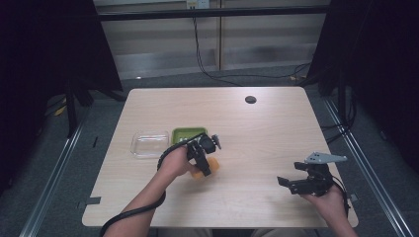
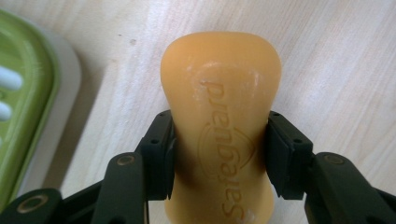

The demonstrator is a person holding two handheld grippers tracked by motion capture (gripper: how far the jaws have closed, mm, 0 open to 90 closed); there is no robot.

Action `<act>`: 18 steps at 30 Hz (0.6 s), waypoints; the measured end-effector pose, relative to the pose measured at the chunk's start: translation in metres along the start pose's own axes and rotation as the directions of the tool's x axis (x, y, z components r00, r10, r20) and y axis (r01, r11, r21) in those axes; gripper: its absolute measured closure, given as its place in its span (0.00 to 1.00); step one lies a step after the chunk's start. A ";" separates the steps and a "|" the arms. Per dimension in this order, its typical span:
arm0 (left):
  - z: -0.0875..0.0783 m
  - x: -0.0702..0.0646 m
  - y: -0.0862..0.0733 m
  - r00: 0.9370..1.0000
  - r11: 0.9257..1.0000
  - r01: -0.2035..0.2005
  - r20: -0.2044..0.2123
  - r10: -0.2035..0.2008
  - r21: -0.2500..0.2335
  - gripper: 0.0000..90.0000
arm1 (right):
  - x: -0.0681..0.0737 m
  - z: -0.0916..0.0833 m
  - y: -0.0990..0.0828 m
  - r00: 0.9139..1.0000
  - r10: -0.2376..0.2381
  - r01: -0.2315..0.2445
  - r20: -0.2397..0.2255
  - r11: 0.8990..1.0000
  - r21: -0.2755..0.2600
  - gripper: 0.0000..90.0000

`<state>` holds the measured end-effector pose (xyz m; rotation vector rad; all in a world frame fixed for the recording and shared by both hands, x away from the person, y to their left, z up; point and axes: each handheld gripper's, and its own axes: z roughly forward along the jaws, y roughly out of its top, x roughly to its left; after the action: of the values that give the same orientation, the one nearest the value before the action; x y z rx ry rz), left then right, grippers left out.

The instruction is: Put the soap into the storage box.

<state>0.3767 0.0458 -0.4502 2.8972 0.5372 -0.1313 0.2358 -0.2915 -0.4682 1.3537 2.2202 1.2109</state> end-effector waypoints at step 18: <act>-0.026 0.007 -0.007 1.000 1.000 0.016 0.000 -0.016 0.008 0.56 | 0.001 -0.001 0.001 1.000 -0.011 0.011 0.002 1.000 -0.008 0.09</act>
<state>0.3817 0.0600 -0.4268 2.9017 0.5608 -0.1362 0.2353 -0.2908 -0.4666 1.3379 2.2161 1.2132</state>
